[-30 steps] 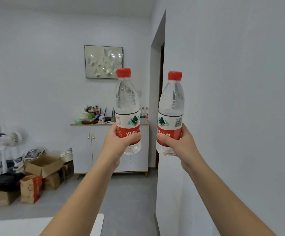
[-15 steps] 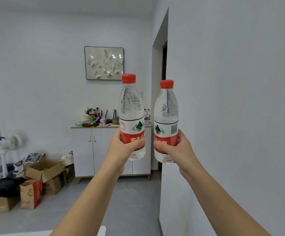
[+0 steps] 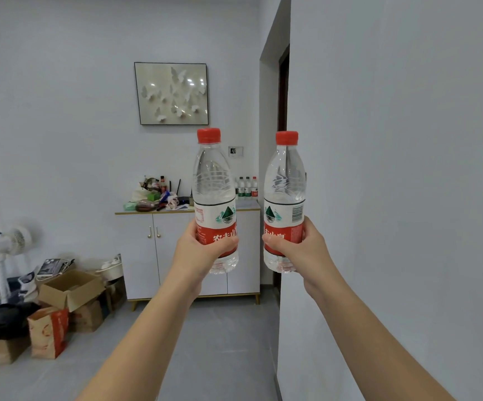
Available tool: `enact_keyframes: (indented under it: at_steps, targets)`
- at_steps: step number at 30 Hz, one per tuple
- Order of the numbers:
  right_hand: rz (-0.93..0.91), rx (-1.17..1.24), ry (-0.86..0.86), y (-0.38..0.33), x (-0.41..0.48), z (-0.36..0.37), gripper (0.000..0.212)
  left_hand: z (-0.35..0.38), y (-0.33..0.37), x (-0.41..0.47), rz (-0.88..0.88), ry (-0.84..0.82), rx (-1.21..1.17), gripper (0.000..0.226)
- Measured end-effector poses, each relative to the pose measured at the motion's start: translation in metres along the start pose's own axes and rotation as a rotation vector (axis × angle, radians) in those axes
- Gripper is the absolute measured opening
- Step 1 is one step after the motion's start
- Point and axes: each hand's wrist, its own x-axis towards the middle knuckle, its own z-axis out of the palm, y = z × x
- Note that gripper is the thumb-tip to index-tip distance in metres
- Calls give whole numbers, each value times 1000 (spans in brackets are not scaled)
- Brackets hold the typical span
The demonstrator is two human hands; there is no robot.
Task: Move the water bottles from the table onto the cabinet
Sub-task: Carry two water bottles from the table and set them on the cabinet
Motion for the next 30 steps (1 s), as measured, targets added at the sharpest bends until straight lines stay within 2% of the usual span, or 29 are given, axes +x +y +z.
enact_keyframes:
  at_steps: [15, 23, 30]
  targets:
    - [-39, 7, 1, 80, 201, 26, 62, 27, -51, 182, 41, 40, 22, 42]
    - [-51, 4, 7, 124, 289, 59, 61, 14, -93, 291, 8, 64, 10, 51]
    - [-56, -2, 61, 158, 376, 96, 61, -4, -120, 404, 15, -5, -20, 52]
